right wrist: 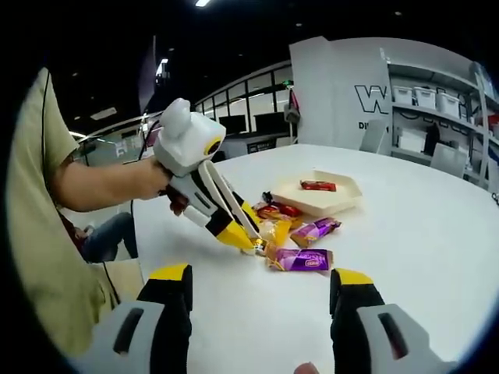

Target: Place the target food into the container with the food tongs after gripping and lifting it, then release it inside without dropping or visibly crushing the food.

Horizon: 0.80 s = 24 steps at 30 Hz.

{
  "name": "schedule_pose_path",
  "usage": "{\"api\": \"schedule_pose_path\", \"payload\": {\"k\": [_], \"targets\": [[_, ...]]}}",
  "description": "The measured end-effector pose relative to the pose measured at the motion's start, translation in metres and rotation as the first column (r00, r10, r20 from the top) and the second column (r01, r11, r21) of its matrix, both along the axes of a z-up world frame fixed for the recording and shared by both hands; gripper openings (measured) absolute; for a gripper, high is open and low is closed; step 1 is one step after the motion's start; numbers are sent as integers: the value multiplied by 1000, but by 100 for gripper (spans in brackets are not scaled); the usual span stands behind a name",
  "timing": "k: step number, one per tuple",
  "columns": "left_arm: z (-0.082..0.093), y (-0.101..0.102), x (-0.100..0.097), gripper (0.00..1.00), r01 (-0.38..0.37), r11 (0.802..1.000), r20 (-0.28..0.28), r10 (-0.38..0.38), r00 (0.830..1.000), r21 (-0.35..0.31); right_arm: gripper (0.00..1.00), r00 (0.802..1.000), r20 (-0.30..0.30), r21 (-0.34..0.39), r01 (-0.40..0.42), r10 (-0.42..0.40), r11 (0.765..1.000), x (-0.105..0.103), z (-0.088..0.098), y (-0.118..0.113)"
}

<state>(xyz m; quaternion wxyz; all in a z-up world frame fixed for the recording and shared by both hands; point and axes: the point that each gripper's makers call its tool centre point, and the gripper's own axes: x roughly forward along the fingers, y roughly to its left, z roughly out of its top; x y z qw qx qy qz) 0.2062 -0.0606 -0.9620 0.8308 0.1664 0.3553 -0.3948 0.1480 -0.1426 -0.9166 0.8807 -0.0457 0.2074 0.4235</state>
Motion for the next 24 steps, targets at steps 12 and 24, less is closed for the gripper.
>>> {"api": "schedule_pose_path", "payload": {"k": [12, 24], "targets": [[10, 10, -2, 19, -2, 1000, -9, 1, 1000, -30, 70, 1000, 3, -1, -4, 4, 1000, -1, 1, 1], [35, 24, 4, 19, -9, 997, -10, 8, 1000, -79, 70, 1000, 10, -2, -8, 8, 1000, -1, 4, 3]]}}
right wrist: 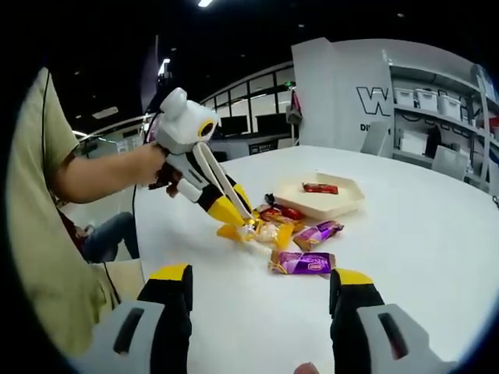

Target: Place the target food into the container with the food tongs after gripping and lifting it, then release it inside without dropping or visibly crushing the food.

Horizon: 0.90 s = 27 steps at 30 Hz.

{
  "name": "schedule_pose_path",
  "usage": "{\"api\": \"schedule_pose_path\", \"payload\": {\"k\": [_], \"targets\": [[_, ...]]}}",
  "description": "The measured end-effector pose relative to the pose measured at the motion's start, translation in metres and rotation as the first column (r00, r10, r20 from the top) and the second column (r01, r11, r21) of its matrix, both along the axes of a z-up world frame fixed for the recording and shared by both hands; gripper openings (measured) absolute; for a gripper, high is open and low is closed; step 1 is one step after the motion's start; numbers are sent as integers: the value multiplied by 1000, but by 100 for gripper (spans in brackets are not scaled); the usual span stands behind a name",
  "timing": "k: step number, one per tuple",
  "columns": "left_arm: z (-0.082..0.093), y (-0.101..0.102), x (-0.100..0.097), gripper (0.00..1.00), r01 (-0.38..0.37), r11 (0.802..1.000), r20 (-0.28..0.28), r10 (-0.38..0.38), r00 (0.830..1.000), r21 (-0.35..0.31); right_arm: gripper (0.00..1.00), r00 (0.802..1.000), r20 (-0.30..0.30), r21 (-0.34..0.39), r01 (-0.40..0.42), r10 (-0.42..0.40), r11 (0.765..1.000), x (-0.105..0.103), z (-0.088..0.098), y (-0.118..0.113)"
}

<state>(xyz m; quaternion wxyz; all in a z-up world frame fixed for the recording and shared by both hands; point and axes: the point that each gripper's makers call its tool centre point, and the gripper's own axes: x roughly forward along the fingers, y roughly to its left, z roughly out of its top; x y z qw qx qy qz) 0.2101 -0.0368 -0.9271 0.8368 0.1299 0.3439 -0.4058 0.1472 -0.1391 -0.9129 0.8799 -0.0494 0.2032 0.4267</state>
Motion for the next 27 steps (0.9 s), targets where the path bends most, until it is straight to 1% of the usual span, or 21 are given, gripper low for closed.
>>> {"api": "schedule_pose_path", "payload": {"k": [5, 12, 18, 27], "targets": [[13, 8, 8, 19, -6, 1000, 20, 6, 1000, 2, 70, 1000, 3, 0, -1, 1, 1000, -1, 2, 0], [29, 16, 23, 19, -14, 1000, 41, 14, 999, 1, 70, 1000, 7, 3, -1, 1, 1000, -1, 4, 1], [38, 22, 39, 19, -22, 1000, 64, 21, 998, 12, 70, 1000, 9, 4, 2, -2, 1000, -2, 4, -1], [52, 28, 62, 19, -39, 999, 77, 38, 996, 5, 70, 1000, 6, 4, 8, -8, 1000, -4, 3, -4]]}}
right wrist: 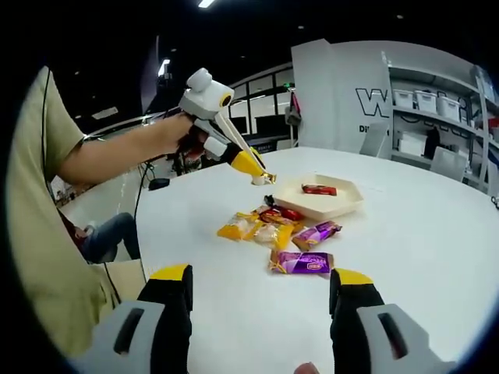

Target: Place the target food into the container with the food tongs after gripping and lifting it, then release it inside without dropping or visibly crushing the food.

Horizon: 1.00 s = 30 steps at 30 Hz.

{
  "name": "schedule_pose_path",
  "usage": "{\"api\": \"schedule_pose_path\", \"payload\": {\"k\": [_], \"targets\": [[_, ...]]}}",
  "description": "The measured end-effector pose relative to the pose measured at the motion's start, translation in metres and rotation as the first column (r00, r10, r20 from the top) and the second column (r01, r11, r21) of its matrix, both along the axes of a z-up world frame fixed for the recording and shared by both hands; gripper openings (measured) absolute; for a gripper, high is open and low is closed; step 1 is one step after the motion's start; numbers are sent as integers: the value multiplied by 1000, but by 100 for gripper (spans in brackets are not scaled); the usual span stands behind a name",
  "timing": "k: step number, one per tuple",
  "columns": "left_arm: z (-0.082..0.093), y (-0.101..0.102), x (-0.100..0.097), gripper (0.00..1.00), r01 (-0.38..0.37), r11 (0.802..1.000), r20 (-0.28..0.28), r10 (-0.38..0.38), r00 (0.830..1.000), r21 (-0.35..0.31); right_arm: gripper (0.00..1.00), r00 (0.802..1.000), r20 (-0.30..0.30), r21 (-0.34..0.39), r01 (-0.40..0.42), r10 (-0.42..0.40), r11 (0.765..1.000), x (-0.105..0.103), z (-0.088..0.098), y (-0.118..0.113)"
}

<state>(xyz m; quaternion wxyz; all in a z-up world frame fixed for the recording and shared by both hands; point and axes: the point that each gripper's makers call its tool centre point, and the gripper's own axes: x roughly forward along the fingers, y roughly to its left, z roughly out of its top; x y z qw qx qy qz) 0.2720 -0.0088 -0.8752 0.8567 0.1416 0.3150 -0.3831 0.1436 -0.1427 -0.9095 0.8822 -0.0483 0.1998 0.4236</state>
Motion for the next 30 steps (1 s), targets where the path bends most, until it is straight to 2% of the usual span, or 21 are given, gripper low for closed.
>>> {"api": "schedule_pose_path", "payload": {"k": [10, 19, 25, 30], "targets": [[14, -2, 25, 19, -1, 1000, 21, 0, 1000, 13, 70, 1000, 5, 3, 0, 0, 1000, -1, 2, 1], [23, -11, 43, 19, 12, 1000, 34, -13, 999, 27, 70, 1000, 6, 1, 2, -2, 1000, -2, 3, -1], [34, -20, 61, 19, 14, 1000, 38, -14, 999, 8, 70, 1000, 6, 3, 6, -6, 1000, -2, 3, -3], [41, -29, 75, 19, 24, 999, 48, -25, 999, 22, 70, 1000, 6, 2, 8, -8, 1000, -3, 2, -4]]}}
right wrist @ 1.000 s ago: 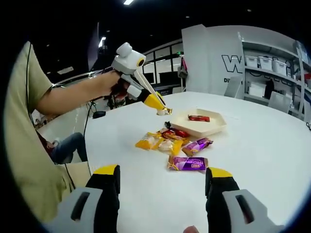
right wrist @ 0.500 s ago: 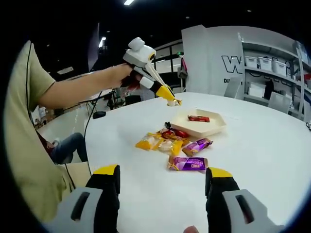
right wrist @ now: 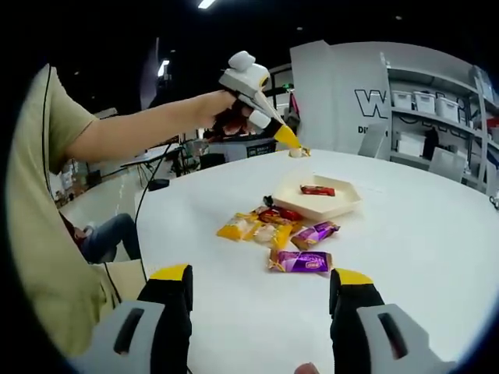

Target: Place the target food into the container with the food tongs after gripping and lifting it, then release it inside without dropping or visibly crushing the food.

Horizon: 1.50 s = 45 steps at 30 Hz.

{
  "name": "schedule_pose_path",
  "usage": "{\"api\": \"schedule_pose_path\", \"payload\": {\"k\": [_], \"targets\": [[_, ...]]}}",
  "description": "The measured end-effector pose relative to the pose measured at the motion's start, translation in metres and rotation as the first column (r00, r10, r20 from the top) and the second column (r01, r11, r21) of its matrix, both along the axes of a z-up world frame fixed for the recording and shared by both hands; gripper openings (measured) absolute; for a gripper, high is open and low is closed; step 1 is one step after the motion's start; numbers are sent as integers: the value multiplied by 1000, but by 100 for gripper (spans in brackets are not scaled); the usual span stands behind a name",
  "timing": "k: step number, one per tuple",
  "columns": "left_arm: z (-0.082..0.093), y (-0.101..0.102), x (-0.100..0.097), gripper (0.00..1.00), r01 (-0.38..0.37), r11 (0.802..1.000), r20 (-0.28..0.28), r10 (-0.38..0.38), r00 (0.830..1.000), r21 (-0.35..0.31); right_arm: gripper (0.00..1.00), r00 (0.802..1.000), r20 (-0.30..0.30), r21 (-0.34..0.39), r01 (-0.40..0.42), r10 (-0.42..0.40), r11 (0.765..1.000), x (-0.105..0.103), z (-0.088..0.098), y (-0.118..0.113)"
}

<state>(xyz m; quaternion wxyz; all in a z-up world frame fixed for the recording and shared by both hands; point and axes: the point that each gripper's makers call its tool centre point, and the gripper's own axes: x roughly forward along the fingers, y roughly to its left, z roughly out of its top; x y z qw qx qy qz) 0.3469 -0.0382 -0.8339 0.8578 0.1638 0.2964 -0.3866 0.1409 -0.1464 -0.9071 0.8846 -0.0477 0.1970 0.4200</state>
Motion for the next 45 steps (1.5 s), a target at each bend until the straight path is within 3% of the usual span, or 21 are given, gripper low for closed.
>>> {"api": "schedule_pose_path", "payload": {"k": [11, 19, 29, 45], "targets": [[10, -24, 29, 19, 12, 1000, 8, -12, 1000, -3, 70, 1000, -4, -3, 9, -9, 1000, 1, -1, -3], [3, -33, 42, 20, 8, 1000, -14, -8, 1000, -6, 70, 1000, -5, -7, 17, -17, 1000, 1, -1, -7], [-16, -30, 54, 20, -17, 1000, -45, 18, 999, 20, 70, 1000, -7, -8, 25, -25, 1000, 1, -2, -11], [-19, -26, 60, 21, -32, 999, -48, 33, 998, 23, 70, 999, -10, -12, 33, -33, 999, 2, -4, -15]]}}
